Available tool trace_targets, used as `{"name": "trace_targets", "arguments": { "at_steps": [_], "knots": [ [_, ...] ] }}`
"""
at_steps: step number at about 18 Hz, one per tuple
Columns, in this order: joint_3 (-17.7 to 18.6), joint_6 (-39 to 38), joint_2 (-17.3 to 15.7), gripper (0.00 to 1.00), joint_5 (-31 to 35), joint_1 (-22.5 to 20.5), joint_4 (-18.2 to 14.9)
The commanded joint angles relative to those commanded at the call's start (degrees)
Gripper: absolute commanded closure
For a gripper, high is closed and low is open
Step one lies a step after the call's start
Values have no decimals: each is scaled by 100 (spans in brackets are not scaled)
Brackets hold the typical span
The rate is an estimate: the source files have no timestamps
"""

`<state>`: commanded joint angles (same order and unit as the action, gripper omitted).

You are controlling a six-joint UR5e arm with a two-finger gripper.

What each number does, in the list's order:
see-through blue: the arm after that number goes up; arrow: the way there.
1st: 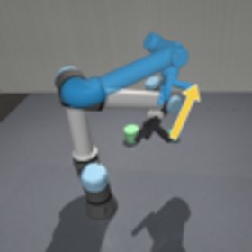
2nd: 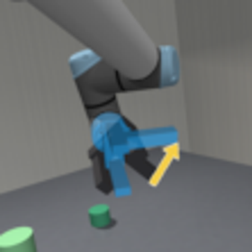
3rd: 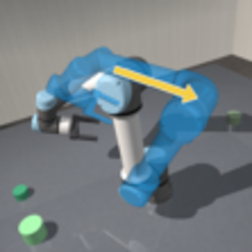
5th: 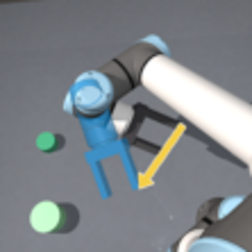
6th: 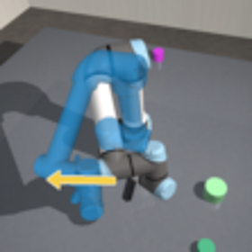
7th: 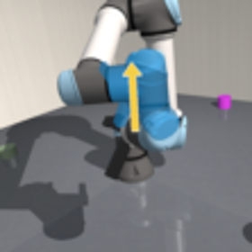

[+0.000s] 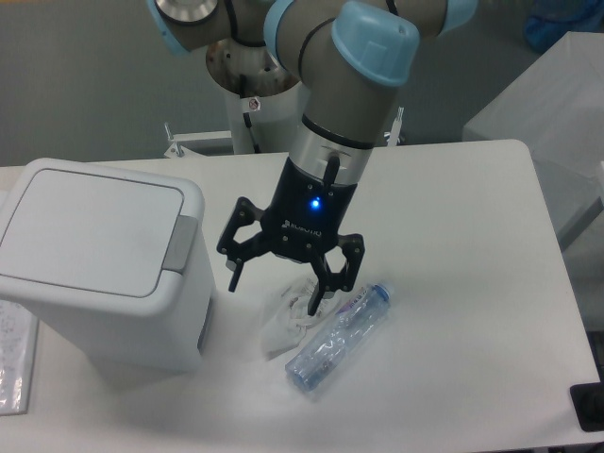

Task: Open the trash can
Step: 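Move the gripper up and over toward the trash can lid edge, then hook the gripper finger under the lid edge and lift it open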

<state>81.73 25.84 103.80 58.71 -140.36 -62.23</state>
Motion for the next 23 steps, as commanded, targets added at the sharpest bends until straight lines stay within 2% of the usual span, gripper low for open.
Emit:
{"name": "trace_targets", "arguments": {
  "at_steps": [4, 12, 23],
  "knots": [
    [378, 35, -220, 0, 26, 175, 0],
    [738, 0, -483, 0, 123, 325, -9],
    [932, 17, -554, 0, 237, 325, 18]
  ]
}}
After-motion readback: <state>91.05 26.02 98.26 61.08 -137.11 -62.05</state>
